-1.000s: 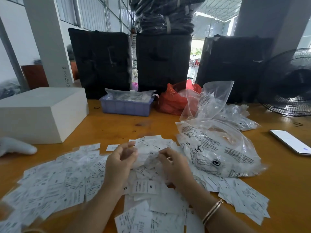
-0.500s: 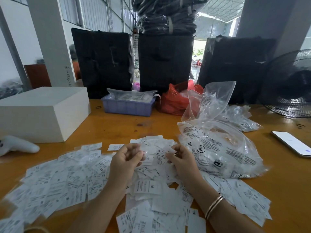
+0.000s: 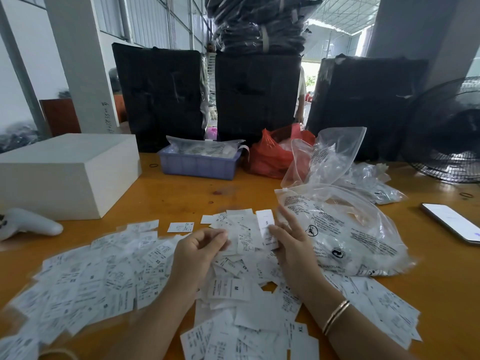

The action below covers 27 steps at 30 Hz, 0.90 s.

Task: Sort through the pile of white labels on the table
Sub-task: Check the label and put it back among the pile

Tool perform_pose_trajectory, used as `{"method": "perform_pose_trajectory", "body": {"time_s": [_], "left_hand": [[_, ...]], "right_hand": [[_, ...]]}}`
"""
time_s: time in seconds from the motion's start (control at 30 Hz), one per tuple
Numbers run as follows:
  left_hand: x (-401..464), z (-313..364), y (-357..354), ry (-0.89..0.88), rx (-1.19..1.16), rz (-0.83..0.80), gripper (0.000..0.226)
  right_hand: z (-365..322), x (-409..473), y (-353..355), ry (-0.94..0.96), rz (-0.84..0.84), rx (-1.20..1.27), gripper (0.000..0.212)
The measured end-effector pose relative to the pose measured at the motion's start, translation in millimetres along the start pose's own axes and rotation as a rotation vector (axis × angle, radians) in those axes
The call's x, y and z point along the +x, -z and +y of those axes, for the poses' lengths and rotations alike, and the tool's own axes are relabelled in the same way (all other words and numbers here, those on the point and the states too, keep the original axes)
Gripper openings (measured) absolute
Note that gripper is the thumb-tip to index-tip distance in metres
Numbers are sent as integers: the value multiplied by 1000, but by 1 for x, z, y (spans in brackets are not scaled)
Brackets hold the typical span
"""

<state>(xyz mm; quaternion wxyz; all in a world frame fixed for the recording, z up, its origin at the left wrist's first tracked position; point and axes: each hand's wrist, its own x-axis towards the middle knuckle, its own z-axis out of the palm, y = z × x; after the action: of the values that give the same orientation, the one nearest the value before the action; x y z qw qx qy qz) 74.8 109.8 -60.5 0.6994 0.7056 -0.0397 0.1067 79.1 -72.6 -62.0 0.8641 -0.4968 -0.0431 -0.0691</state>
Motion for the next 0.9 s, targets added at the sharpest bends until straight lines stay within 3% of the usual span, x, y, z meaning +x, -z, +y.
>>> {"method": "perform_pose_trajectory", "body": {"time_s": [0.2,0.43,0.67,0.77,0.9], "left_hand": [[-2,1,-3,-18,48,-59,8],[-1,-2,-2,-90,88,-102,10],[0,-5,-1,-70,106,-156,23],[0,-4,-1,-15,112,-205,37],[0,-2,-1,-75,119,-77,4]], "right_hand": [[10,-9,-13,306,-62,-684,37],[14,-12,-18,374,-201,-876,31],[14,-13,-21,329,-133,-863,20],[9,-10,-17,231,-13,-679,12],[6,-9,-14,157,30,-574,9]]}}
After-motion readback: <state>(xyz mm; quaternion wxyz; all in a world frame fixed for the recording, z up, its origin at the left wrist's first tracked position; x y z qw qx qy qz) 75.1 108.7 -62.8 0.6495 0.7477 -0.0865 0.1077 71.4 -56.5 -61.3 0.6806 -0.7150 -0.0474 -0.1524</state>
